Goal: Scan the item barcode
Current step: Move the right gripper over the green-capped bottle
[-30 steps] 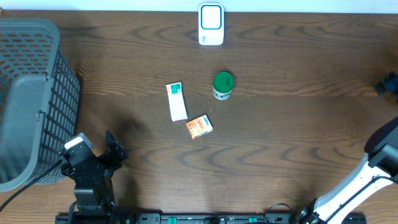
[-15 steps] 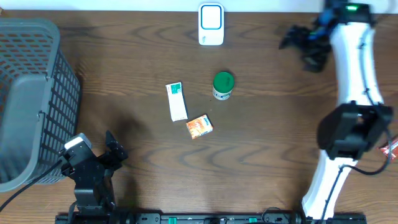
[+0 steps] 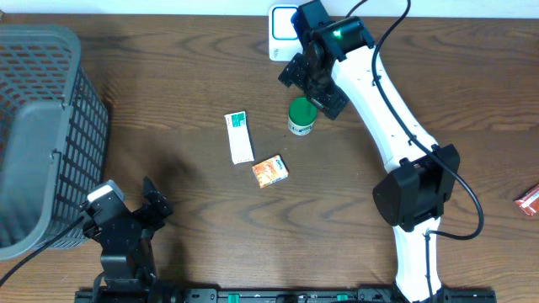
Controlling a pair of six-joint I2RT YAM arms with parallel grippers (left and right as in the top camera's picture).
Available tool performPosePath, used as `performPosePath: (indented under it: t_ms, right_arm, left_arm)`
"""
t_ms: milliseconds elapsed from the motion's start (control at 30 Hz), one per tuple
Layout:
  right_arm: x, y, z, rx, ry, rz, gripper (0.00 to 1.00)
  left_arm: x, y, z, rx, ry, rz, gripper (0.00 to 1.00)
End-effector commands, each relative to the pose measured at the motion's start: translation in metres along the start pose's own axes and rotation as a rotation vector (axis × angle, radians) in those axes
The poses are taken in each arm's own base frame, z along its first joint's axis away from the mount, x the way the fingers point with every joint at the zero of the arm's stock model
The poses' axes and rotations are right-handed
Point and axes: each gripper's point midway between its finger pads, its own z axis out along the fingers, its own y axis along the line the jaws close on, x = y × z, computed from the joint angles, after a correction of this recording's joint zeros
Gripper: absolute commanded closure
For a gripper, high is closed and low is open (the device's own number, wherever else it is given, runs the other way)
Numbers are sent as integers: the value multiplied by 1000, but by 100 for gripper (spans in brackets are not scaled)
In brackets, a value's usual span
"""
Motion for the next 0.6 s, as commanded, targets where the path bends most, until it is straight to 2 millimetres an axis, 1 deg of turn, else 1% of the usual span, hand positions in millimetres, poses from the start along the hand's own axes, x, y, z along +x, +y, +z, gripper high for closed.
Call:
performPosePath:
  t_ms: [0,133,200,267,333,433,567]
  right_arm:
    - [-8,-3,-6,13,-43,144,1]
    - [-2,-10,-2,44,-16,214,1]
    - [0,-8,4,47,-7,229,1]
    - [3,-2,14,42,19,228,1]
    - [7,2,28,42,57,229,1]
    - [9,6,55,57,99,238,1]
    - [11,14,84,48,137,242,1]
  left_arm:
    - [0,1,0,-6,-4,-7,1]
    - [0,1,0,-6,-4,-7,1]
    - [0,1,0,-6,-4,-7,1]
    - [0,1,0,-6,-4,-7,1]
    - [0,1,0,-6,-4,-7,1]
    - [0,1,0,-6,-4,-7,1]
    - [0,1,0,-6,-4,-7,1]
